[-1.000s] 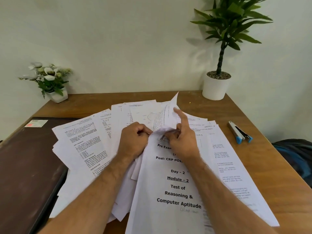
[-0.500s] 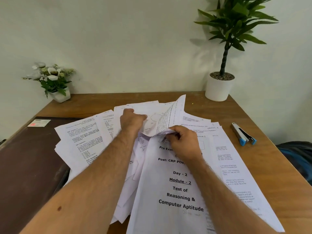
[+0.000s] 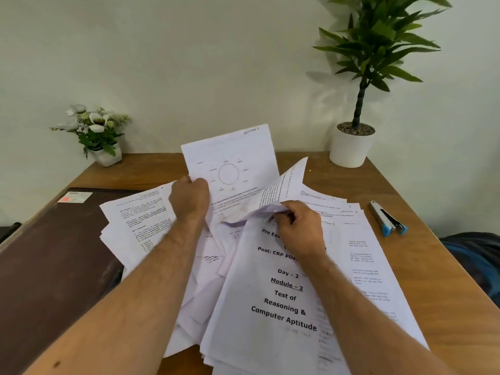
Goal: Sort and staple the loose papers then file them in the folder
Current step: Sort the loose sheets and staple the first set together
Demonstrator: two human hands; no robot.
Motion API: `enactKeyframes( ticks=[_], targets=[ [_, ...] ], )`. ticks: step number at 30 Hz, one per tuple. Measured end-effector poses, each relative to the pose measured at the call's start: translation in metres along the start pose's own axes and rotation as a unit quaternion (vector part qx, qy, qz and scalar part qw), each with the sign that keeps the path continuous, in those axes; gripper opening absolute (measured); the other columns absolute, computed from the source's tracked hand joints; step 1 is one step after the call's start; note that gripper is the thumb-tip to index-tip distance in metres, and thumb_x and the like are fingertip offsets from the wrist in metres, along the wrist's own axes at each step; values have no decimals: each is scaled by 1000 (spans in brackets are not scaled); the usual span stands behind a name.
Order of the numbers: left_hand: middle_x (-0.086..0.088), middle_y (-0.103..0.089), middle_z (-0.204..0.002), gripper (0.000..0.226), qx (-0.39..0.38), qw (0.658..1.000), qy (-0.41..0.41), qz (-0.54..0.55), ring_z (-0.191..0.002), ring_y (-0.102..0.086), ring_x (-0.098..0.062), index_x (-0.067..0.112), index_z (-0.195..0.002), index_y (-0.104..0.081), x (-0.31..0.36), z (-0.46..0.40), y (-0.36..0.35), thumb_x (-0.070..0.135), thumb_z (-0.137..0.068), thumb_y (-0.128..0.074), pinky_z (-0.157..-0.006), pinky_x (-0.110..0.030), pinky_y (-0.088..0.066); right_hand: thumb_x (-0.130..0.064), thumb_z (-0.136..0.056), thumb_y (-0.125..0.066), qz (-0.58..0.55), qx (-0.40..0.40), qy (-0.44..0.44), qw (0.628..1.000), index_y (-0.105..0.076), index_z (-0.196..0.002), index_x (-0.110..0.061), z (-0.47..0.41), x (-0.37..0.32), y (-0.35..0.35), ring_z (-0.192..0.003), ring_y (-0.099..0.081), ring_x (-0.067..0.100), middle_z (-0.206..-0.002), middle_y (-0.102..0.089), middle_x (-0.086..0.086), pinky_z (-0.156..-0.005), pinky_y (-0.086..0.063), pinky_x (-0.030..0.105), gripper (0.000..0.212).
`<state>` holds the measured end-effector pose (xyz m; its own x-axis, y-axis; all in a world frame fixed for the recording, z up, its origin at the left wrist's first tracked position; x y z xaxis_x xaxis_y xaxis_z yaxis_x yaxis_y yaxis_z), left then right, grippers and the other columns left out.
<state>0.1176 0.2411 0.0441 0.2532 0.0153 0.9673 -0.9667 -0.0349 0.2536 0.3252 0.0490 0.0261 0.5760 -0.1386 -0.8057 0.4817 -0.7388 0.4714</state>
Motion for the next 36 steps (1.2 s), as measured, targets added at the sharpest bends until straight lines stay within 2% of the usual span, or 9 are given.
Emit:
enactKeyframes(
  ticks=[4, 8, 13, 17, 21, 23, 26, 31, 36],
  targets=[
    [4, -66, -87, 14, 9, 996, -77, 46, -81, -60, -17, 6, -94, -66, 21, 9, 30, 16, -89, -57, -60, -26, -42, -4, -89, -57, 22, -19, 3, 1000, -68, -110, -24, 4, -6, -3, -83, -64, 17, -89, -68, -5, -68, -42, 15, 32],
    [2, -54, -69, 26, -49, 986, -156, -18, -60, -46, -11, 12, -70, -49, 48, 26, 39, 12, -86, -70, -55, -25, -37, -2, -87, -51, -10, -35, 24, 999, -36, -138, -53, 3, -46, 7, -74, -62, 2, -81, -65, -11, -64, -46, 13, 73],
    [11, -65, -83, 13, -28, 969, -244, 34, -68, -59, 13, 10, -86, -58, 100, 58, 71, -2, -88, -62, -60, -3, -40, -2, -88, -51, -68, -18, 107, 992, -43, -130, -50, -6, -129, 14, -72, -61, 2, -85, -65, -7, -66, -46, 15, 65],
    [5, -72, -102, 20, -45, 941, -333, 31, -88, -66, -7, 15, -112, -65, 151, 88, 83, 12, -97, -53, -78, -21, -50, -1, -87, -49, -89, 4, 162, 983, -42, -136, -45, -5, -188, 30, -72, -61, 6, -82, -60, -10, -68, -52, 22, 66],
    [5, -72, -89, 20, -84, 919, -375, 83, -78, -63, -14, 18, -99, -68, 188, 107, 101, 21, -95, -49, -78, -41, -54, 1, -84, -49, -116, 34, 211, 970, -42, -139, -41, 3, -237, 52, -73, -63, 9, -83, -64, -5, -72, -55, 29, 70],
    [-4, -68, -81, 21, -104, 916, -373, 102, -73, -55, -17, 10, -91, -63, 200, 111, 108, 25, -93, -49, -76, -49, -53, 2, -83, -50, -123, 54, 231, 964, -43, -141, -38, 8, -256, 66, -70, -63, 11, -82, -65, -2, -71, -55, 29, 71],
    [-21, -72, -95, 20, -181, 908, -331, 182, -85, -61, -24, 11, -97, -68, 208, 119, 113, 17, -96, -49, -86, -53, -55, 2, -82, -49, -119, 69, 242, 960, -39, -145, -36, 14, -278, 82, -68, -62, 14, -78, -63, 5, -70, -55, 31, 74],
    [-6, -75, -88, 30, -271, 890, -245, 274, -77, -69, -21, 11, -105, -69, 208, 130, 116, -5, -101, -44, -75, -33, -58, -1, -78, -47, -95, 42, 200, 974, -28, -150, -41, 8, -303, 91, -58, -58, 17, -61, -54, 5, -60, -56, 36, 85],
    [-13, -74, -101, 32, -288, 892, -199, 287, -85, -67, -28, 10, -116, -71, 201, 135, 116, -4, -93, -54, -82, -40, -56, -3, -74, -52, -7, 15, 188, 982, -29, -147, -34, 5, -321, 90, -63, -60, 21, -65, -53, 1, -64, -55, 41, 83]
  ],
)
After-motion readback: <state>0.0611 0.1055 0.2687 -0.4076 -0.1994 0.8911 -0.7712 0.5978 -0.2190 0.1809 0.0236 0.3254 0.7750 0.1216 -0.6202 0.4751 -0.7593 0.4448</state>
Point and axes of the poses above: each hand's wrist, its own z-axis away from the middle knuckle, its own y-axis out of the back of the hand, x = y × z, the point moved 10 cm from there along -z, towards the middle knuckle
